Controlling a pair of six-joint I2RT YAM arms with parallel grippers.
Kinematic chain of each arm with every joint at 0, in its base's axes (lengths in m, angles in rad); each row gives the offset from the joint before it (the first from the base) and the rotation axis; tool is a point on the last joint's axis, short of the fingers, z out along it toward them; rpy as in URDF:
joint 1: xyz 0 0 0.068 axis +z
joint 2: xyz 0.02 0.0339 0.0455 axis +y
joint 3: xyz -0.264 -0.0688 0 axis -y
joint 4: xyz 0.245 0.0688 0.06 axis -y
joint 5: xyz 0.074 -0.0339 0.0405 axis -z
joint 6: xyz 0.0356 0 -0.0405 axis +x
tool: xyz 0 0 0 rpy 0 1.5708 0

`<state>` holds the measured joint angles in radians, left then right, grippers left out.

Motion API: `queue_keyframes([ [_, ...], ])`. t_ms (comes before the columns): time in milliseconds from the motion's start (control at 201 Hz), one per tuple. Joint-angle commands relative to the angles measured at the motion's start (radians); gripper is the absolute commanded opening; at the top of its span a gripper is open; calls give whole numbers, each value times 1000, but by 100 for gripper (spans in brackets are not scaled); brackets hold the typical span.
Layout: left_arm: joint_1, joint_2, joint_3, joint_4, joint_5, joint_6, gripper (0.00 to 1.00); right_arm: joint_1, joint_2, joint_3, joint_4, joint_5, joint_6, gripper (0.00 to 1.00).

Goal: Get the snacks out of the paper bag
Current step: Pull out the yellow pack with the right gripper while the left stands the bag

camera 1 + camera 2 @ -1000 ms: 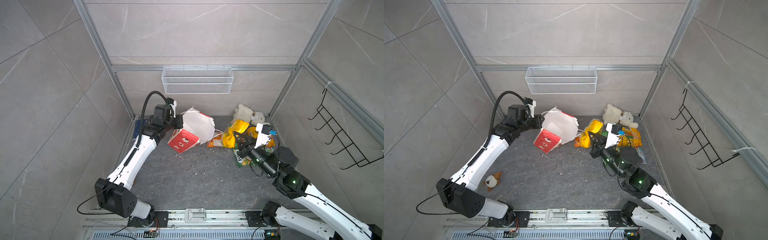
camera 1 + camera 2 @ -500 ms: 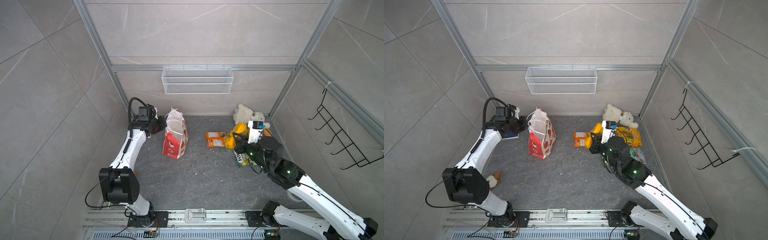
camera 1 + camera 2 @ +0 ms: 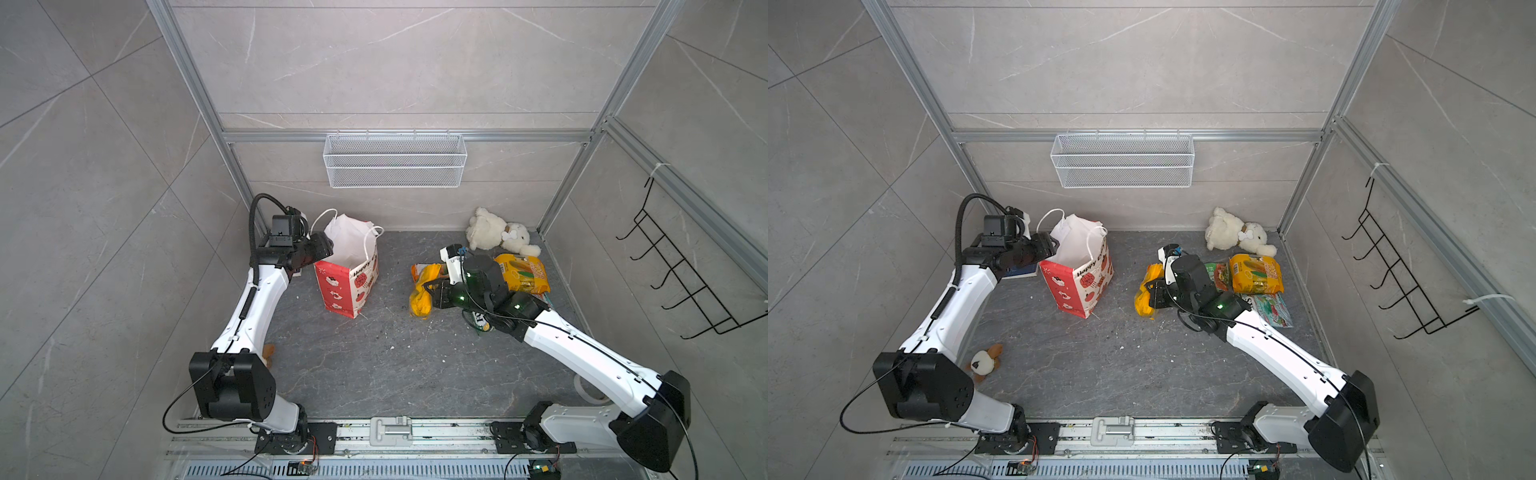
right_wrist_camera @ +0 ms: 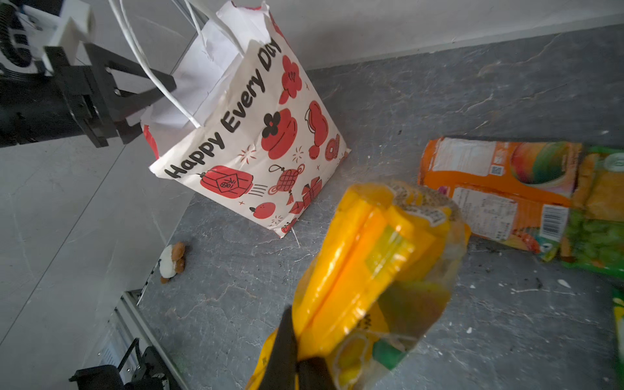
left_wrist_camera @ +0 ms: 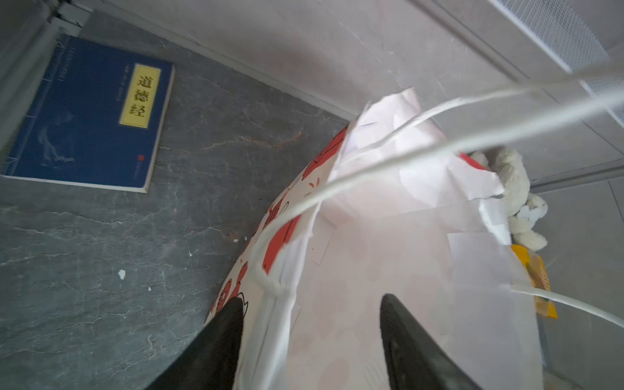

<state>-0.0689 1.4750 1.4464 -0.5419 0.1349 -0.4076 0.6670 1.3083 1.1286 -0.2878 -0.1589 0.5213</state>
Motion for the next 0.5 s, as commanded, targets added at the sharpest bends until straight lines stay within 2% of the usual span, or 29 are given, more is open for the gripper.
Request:
queue_keyframes([
  [0, 9, -61, 48, -8, -95, 26, 81, -25, 41, 36, 113, -145, 30, 0],
  [154, 9, -137, 40, 4, -135, 21, 83, -41, 124, 24, 167, -279, 43, 0],
  [249, -15, -228, -15, 37, -97, 47, 83, -41, 156, 23, 208, -360, 46, 0],
  [363, -125, -386, -158, 147, -47, 138, 83, -50, 178, 6, 239, -399, 26, 0],
  [493, -276, -568, -393, 308, 40, 239, 83, -93, 204, -38, 199, -413, -27, 0],
])
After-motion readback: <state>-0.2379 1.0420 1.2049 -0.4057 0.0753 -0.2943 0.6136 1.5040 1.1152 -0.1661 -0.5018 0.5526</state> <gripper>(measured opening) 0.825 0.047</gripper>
